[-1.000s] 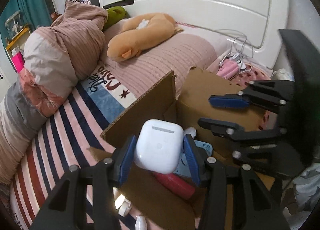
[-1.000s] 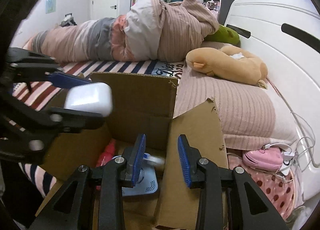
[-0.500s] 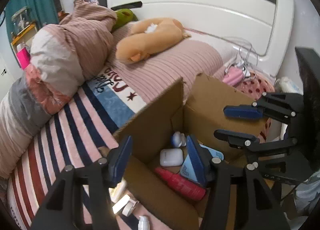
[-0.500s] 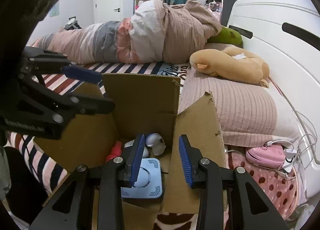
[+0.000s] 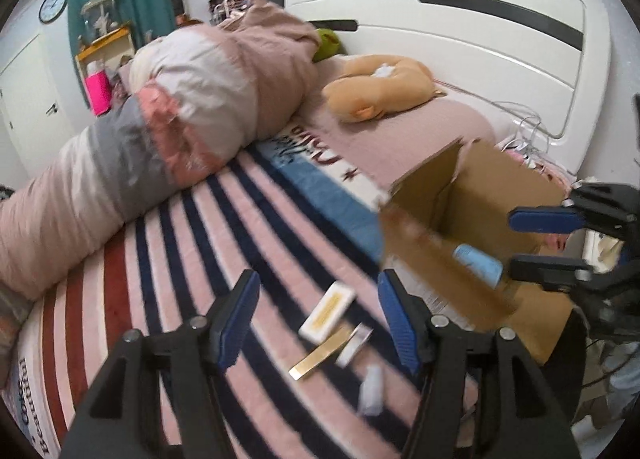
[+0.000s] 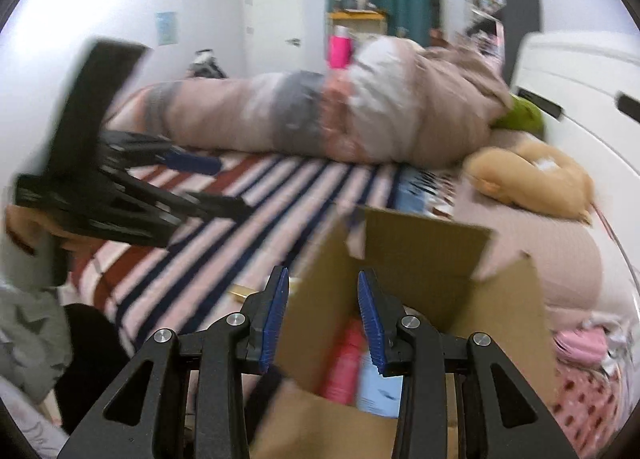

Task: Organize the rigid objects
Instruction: 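Grasp the gold tube with the left gripper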

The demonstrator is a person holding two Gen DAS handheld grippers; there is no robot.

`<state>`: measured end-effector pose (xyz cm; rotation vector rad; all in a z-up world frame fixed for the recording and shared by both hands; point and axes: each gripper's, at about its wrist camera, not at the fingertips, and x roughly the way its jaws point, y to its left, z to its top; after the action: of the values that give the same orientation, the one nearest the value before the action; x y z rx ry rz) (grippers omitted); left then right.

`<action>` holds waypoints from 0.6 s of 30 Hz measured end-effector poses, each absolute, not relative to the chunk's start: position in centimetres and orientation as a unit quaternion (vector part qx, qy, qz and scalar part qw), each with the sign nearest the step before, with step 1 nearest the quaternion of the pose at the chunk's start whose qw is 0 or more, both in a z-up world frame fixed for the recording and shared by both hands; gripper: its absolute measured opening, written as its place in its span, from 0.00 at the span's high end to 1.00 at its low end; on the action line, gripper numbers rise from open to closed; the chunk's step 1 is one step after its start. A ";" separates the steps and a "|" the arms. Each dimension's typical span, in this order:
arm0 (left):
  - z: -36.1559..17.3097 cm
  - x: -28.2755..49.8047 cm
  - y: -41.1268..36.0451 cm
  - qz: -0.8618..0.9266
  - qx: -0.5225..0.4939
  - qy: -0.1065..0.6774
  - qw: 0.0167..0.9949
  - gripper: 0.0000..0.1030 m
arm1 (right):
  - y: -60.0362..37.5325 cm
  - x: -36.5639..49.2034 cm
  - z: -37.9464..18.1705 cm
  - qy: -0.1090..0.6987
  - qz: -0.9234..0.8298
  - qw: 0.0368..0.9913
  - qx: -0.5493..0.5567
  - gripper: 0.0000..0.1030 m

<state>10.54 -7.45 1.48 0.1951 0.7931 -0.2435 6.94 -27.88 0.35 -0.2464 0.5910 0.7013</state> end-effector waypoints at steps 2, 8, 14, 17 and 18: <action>0.2 10.1 -5.9 -0.114 0.093 0.389 0.909 0.44 | -25.3 5.6 0.2 0.284 0.367 0.877 -0.124 0.69; -4.9 10.2 -2.1 -0.124 0.080 0.417 0.897 0.44 | -19.6 3.3 -2.8 0.313 0.403 0.849 -0.137 0.60; -11.1 11.8 -1.3 -0.185 0.071 0.445 0.873 0.44 | -16.5 3.0 -9.3 0.378 0.363 0.841 -0.132 0.60; -13.6 12.5 -2.0 -0.207 0.082 0.471 0.854 0.54 | -16.8 3.9 -13.0 0.415 0.318 0.845 -0.109 0.60; -14.3 12.7 -2.3 -0.212 0.090 0.472 0.851 0.54 | -17.2 4.3 -14.0 0.426 0.302 0.848 -0.094 0.60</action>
<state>12.73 -2.30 -14.26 0.1904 0.9946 -0.4471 4.34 -17.16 -14.04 -0.1973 0.8985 0.6367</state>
